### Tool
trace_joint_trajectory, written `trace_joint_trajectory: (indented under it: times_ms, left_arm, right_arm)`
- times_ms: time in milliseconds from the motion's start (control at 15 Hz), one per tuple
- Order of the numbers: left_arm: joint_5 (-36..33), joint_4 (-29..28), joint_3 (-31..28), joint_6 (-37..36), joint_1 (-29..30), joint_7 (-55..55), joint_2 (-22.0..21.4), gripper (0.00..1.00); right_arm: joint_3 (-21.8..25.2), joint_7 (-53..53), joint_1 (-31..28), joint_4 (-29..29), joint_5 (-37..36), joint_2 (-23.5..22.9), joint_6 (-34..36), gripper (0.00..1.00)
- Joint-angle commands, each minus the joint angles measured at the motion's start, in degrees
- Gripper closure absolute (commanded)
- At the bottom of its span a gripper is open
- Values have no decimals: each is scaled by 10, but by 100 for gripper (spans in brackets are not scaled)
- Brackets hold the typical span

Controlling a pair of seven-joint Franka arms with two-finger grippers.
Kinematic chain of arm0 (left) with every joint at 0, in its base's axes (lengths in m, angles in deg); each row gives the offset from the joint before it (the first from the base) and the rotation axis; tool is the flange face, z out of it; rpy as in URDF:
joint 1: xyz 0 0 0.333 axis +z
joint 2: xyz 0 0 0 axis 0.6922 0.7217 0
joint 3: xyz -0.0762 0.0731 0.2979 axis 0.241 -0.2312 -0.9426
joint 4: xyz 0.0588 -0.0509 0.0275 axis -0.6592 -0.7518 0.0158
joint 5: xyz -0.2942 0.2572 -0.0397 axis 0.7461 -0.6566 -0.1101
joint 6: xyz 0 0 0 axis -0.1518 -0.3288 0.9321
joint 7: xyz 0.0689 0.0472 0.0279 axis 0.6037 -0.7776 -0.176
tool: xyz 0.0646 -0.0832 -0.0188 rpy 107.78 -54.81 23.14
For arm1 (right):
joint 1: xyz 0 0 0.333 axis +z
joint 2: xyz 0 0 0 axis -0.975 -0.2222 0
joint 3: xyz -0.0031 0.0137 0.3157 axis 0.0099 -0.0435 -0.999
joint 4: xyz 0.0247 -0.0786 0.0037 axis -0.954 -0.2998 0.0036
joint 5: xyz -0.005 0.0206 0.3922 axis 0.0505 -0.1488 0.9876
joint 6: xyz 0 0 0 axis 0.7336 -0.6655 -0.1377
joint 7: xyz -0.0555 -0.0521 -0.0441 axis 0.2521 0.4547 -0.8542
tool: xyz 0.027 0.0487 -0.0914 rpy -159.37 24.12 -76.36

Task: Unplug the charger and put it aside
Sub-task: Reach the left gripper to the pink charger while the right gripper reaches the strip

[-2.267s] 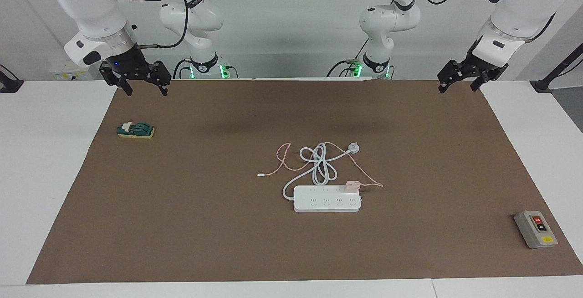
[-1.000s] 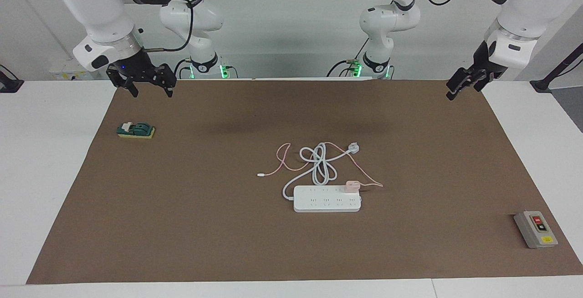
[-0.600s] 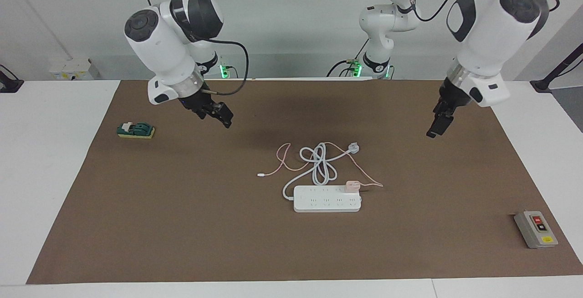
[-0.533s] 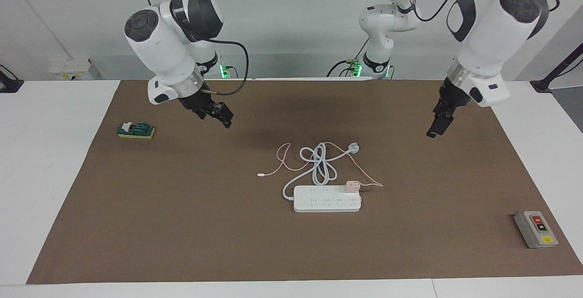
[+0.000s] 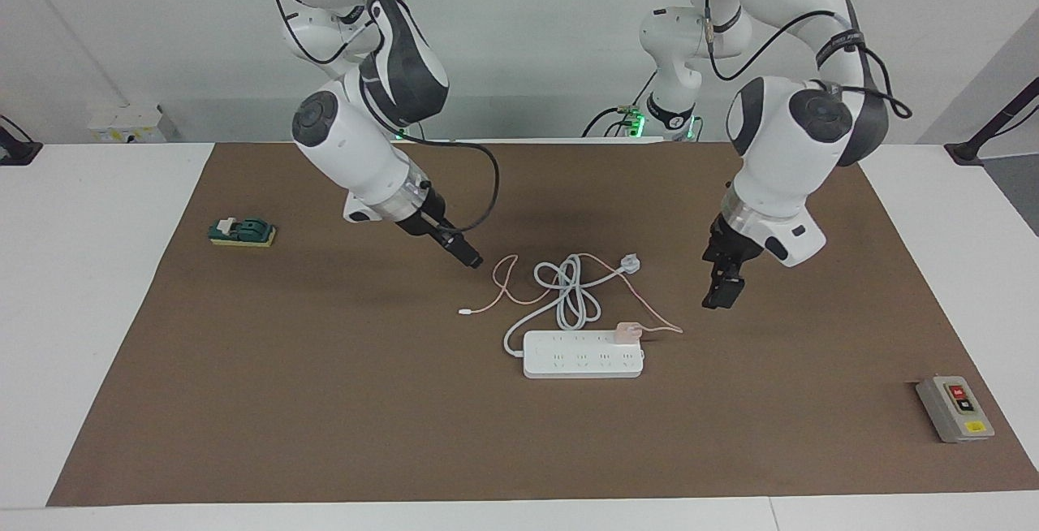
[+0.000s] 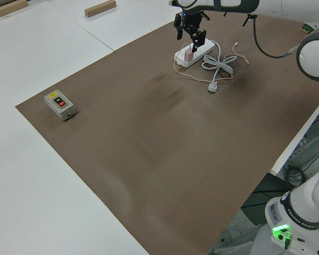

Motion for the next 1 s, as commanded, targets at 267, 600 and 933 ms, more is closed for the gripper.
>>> trace_joint_trajectory:
  times_ms: [267,600,933]
  left_arm:
    - [-30,24,-10,59,-26,-59,46,0]
    - [-33,-14,-10,71,-38,-61,33,8]
    - [-33,-39,-10,70,-46,-64,22,12]
  right_arm:
    - [0,67,13,181,69,-185,-9,0]
    - [-7,106,-11,247,111,-248,66,0]
    - [-4,58,-2,254,84,-257,81,0]
